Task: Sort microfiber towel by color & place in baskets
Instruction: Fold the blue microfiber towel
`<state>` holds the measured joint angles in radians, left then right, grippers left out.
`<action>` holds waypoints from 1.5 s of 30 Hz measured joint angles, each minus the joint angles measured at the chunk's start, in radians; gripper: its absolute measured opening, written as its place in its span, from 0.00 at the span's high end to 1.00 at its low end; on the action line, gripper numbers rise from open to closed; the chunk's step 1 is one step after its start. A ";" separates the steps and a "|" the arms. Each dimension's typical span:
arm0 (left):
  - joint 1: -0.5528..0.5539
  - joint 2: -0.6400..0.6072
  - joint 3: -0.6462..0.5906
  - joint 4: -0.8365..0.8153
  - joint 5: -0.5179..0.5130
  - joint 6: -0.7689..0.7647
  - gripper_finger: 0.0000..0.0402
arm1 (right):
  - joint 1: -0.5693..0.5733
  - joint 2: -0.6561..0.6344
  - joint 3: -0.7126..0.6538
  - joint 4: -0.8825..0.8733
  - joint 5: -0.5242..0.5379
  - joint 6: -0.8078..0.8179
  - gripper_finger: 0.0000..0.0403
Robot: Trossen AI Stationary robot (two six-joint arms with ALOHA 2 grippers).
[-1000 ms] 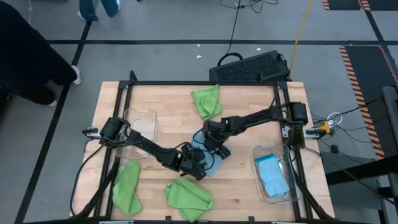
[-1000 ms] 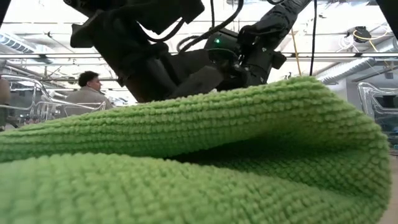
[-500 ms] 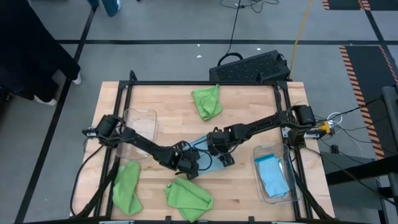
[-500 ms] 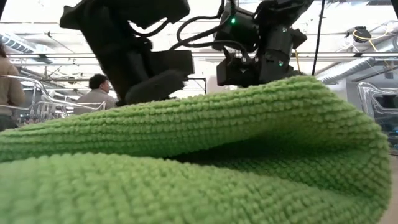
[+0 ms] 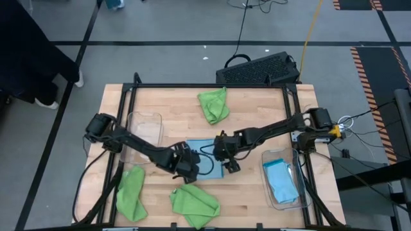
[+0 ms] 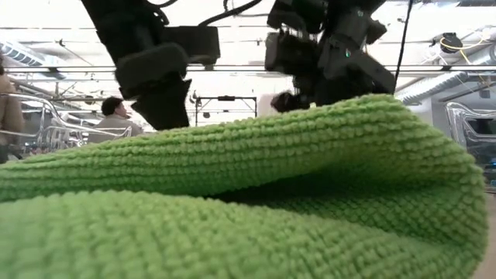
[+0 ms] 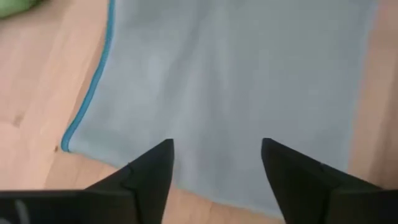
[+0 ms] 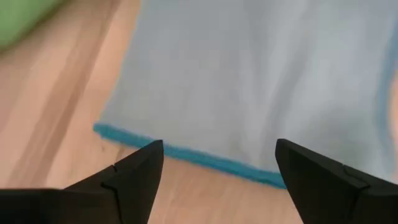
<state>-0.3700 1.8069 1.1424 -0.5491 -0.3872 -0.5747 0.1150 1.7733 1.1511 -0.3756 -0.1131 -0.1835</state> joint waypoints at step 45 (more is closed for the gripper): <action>0.050 0.006 -0.200 0.284 0.129 0.005 0.47 | 0.017 0.122 -0.161 0.424 0.035 0.081 0.39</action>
<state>-0.3202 1.8126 0.9424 -0.2647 -0.2587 -0.5701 0.1318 1.8949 0.9897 0.0483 -0.0780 -0.1025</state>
